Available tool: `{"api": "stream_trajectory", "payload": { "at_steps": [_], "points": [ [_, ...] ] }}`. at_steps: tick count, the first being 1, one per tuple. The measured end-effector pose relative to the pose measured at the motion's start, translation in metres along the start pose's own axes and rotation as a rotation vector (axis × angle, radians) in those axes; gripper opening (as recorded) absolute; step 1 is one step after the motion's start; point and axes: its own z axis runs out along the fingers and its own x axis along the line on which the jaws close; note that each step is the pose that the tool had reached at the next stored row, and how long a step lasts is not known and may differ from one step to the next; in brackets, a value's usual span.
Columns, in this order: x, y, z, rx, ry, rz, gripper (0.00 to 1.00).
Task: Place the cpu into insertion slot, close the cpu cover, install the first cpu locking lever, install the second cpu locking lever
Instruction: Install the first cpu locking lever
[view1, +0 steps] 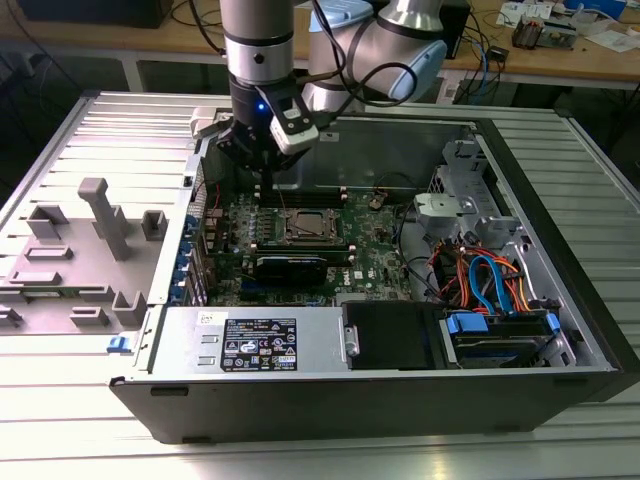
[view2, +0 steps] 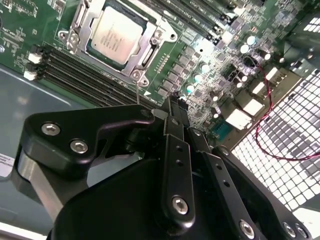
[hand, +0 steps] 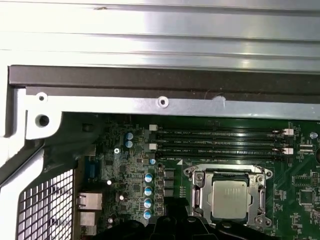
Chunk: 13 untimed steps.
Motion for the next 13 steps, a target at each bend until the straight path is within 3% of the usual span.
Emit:
{"api": "stream_trajectory", "payload": {
  "at_steps": [13],
  "points": [
    [0.0000,0.0040,0.0014,-0.0004,-0.0001,0.000,0.11]
  ]
}}
